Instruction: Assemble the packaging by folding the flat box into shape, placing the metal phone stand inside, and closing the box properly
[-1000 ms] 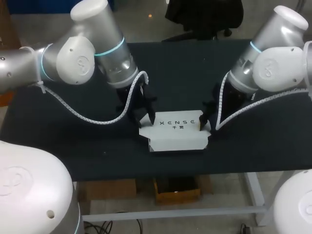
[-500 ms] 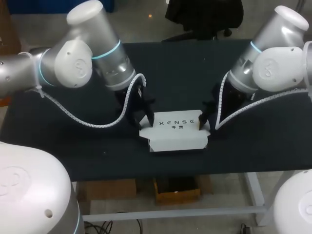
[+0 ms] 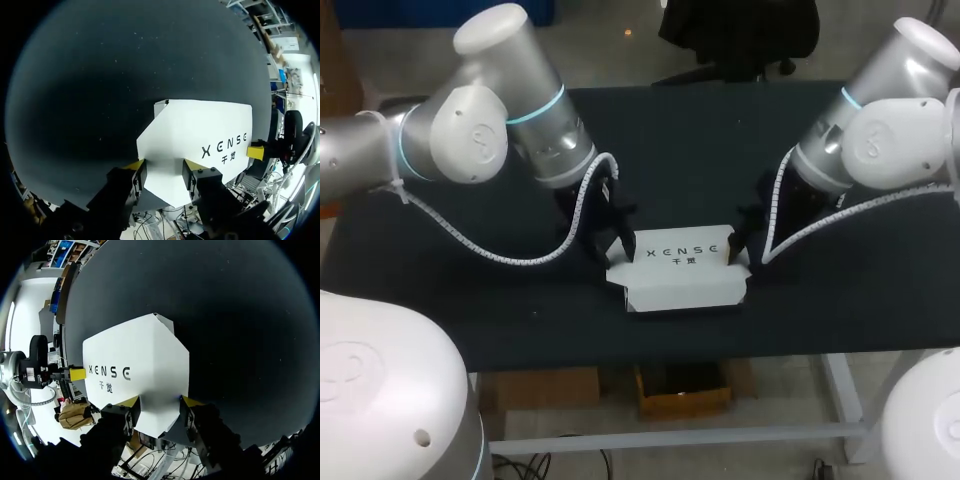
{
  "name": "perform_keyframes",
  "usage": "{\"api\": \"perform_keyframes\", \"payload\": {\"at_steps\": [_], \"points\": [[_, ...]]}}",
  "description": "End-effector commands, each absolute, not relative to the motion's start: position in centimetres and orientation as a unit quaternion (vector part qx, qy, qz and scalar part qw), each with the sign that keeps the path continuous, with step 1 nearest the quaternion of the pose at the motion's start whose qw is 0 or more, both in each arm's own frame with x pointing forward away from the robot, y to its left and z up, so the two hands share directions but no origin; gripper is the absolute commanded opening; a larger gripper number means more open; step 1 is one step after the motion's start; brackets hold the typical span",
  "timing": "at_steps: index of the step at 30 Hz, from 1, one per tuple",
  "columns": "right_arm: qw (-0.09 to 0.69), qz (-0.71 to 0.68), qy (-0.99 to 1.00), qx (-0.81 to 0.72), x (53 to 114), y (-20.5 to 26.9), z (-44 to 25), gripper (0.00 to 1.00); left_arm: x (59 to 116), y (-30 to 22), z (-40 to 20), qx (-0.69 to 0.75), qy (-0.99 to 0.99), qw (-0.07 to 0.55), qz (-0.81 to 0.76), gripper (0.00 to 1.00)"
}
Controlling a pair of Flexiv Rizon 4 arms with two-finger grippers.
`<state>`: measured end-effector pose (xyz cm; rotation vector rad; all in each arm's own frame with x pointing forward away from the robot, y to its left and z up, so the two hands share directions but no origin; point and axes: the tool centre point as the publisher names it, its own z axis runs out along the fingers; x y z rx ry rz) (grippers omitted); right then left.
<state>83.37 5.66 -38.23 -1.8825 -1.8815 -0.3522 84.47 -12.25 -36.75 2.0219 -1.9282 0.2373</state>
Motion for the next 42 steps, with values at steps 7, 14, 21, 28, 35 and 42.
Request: {"api": "perform_keyframes", "payload": {"at_steps": [7, 14, 21, 28, 35, 42], "points": [[0.232, -0.137, -0.678, -0.683, 83.55, 5.41, -38.38, 0.48, 84.32, -12.66, -36.79, 0.716, -0.671, 0.173, 0.084, 0.46], [0.237, -0.140, -0.677, -0.683, 83.70, 5.36, -38.68, 0.48, 84.21, -12.63, -36.99, 0.725, -0.657, 0.185, 0.090, 0.47], [0.240, -0.147, -0.674, -0.684, 83.78, 5.33, -38.74, 0.48, 84.13, -12.44, -37.14, 0.732, -0.646, 0.194, 0.096, 0.47], [0.242, -0.154, -0.672, -0.682, 83.99, 5.45, -38.63, 0.48, 83.99, -12.35, -37.16, 0.734, -0.643, 0.196, 0.101, 0.46], [0.247, -0.156, -0.671, -0.681, 84.12, 5.65, -38.74, 0.47, 83.92, -12.48, -37.21, 0.731, -0.646, 0.195, 0.102, 0.45], [0.246, -0.155, -0.671, -0.682, 84.12, 5.92, -38.76, 0.47, 83.94, -12.72, -37.33, 0.728, -0.649, 0.194, 0.103, 0.45]]}}
